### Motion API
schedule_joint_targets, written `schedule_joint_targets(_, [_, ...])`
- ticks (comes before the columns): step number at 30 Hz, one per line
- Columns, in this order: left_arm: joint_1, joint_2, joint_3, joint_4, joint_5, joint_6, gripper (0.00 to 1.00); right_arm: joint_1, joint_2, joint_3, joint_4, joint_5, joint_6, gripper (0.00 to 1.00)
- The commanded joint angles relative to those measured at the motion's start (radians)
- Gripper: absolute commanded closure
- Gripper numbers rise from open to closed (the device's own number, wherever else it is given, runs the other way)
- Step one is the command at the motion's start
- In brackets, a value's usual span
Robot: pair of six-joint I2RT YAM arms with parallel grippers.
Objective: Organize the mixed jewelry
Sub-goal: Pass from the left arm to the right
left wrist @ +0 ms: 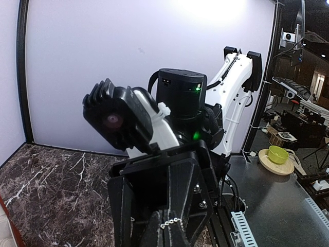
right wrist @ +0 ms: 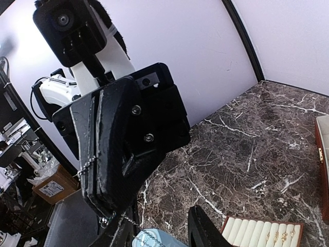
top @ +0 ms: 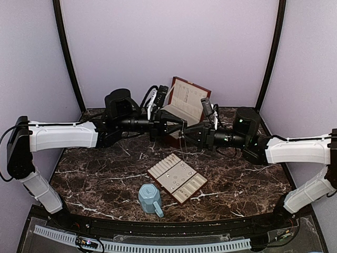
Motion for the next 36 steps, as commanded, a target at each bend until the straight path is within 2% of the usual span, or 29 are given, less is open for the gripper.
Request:
schedule_joint_targets(1, [-0.002, -0.036, -0.012, 0.037, -0.002, -0.006, 1.0, 0.012, 0.006, 0.019, 0.068, -0.02, 0.01, 0.63])
schedule_joint_targets(7, [-0.001, -0.041, -0.012, 0.046, 0.002, -0.014, 1.0, 0.012, 0.018, 0.017, 0.082, -0.011, 0.018, 0.72])
schedule_joint_targets(15, [-0.002, -0.057, -0.022, 0.062, 0.003, -0.026, 1.0, 0.012, 0.053, -0.001, 0.137, 0.024, 0.037, 0.76])
schedule_joint_targets(29, [0.008, -0.097, -0.06, 0.049, -0.039, -0.009, 1.0, 0.003, 0.027, -0.076, 0.182, 0.08, 0.074, 0.96])
schedule_joint_targets(36, [0.016, -0.091, -0.064, 0.049, -0.032, -0.016, 1.0, -0.001, 0.037, -0.039, 0.215, 0.066, 0.082, 1.0])
